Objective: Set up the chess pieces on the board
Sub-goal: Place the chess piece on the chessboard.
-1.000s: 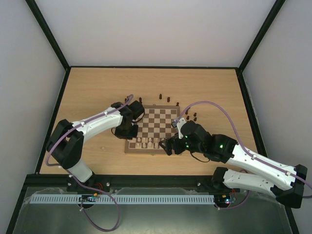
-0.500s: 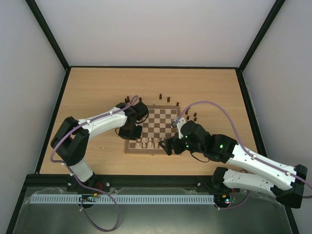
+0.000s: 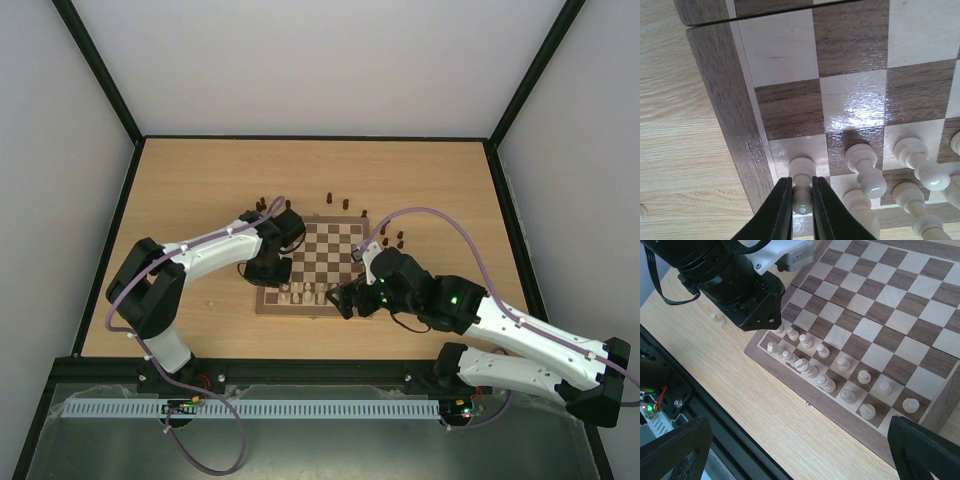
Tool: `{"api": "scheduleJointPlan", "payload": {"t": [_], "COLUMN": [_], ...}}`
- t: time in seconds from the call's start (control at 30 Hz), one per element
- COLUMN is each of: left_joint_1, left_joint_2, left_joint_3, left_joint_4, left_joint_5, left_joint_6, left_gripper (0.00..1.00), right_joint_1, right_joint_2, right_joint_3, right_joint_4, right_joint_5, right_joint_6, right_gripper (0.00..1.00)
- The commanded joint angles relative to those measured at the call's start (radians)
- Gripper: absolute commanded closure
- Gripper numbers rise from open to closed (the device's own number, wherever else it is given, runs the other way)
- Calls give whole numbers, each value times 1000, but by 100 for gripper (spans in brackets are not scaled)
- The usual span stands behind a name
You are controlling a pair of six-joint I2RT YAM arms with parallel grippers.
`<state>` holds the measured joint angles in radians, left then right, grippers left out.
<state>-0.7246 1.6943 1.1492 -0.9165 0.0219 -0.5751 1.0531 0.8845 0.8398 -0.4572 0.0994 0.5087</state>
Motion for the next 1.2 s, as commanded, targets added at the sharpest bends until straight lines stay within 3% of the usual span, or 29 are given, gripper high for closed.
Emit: {"api": "scheduleJointPlan", "payload": {"t": [0.0,0.37,0.83,1.0,1.17], "left_joint_1": [-4,-4,-3,2,26], "left_joint_2": [12,8,-20,-86,-193], "left_joint_3": [17,11,32,115,141], "left_joint_4": [-1,-9,-39,-121,-202], "left_joint_5": [-11,-17,-31,-95,-136], "left_joint_6": [5,5,-3,-14,-48], "left_gripper": [94,91,75,57,30], "right_joint_1": [-4,-4,-5,-5,-5], "right_joint_2": [-5,-5,-7,-7,-10], "right_joint_3": [-7,-8,-9,-9,-7], "right_joint_4": [-5,-6,-4,-2,-4], "right_joint_5": [-4,-8,-15,-17,-19], "right_joint_6": [2,2,1,1,1], "right_gripper": [3,3,3,3,0]}}
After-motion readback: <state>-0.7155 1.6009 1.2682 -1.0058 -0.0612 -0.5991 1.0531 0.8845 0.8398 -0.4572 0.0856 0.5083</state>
